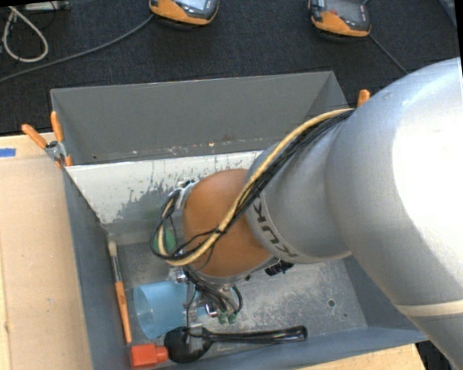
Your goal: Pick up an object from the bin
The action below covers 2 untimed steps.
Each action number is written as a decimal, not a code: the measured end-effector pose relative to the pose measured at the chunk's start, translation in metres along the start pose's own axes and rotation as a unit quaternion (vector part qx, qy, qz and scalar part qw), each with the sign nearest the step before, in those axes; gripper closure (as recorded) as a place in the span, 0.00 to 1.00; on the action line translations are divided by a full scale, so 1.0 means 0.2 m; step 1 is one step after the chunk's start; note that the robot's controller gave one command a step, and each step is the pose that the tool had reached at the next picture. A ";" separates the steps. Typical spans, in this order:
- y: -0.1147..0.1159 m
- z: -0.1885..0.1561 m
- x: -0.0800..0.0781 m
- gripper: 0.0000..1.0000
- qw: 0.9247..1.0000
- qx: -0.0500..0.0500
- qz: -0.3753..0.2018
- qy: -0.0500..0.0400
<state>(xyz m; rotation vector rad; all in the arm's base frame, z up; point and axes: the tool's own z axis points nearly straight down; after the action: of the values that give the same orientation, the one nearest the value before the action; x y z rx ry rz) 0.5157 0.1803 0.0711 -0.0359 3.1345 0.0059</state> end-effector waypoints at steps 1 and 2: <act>0.04 0.01 -0.01 1.00 0.993 0.001 0.122 0.005; 0.04 0.01 -0.01 1.00 0.992 0.001 0.122 0.005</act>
Offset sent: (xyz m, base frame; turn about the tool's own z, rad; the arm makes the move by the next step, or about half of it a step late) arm 0.0000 0.0000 0.0000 0.0000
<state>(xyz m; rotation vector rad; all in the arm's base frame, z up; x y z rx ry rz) 0.5169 0.1882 0.0700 0.3489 3.1265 0.0041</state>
